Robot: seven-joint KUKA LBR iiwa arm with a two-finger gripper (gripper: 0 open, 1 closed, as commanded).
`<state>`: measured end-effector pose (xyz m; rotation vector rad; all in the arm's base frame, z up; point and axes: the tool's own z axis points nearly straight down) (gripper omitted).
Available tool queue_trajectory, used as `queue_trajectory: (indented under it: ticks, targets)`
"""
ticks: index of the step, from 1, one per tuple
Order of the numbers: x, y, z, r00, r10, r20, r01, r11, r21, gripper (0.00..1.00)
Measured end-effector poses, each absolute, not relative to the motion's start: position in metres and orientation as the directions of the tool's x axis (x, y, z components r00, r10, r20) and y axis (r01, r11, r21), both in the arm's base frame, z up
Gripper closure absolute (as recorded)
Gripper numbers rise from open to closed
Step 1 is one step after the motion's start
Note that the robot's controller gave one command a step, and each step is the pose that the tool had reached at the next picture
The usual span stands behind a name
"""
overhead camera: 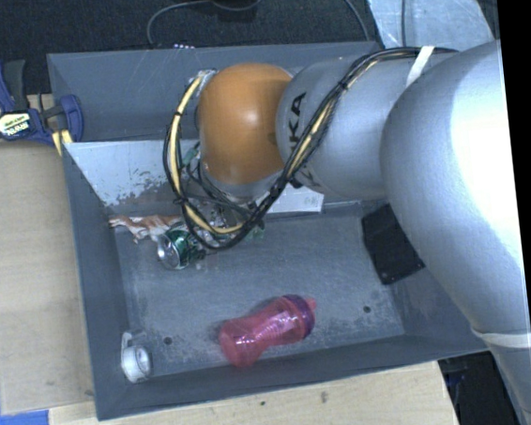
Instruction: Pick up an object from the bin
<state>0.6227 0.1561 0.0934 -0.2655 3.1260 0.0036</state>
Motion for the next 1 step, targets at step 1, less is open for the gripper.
queue_trajectory:
  ticks: [1]
  targets:
    - [0.6252, 0.1567, 0.1126, -0.986, -0.169, -0.013, -0.169, 0.986, 0.002, 1.00]
